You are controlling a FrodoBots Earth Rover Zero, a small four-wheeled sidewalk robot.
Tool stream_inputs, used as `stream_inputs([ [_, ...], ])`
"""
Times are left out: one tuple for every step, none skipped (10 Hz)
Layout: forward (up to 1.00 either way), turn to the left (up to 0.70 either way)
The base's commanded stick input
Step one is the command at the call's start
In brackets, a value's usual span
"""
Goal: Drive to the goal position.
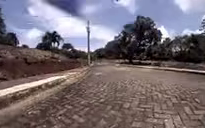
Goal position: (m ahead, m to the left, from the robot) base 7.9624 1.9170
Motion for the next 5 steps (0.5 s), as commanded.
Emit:
stream_inputs([
  [0.85, 0.00],
  [0.85, 0.00],
  [0.85, 0.00],
  [0.85, 0.00],
  [0.85, 0.00],
])
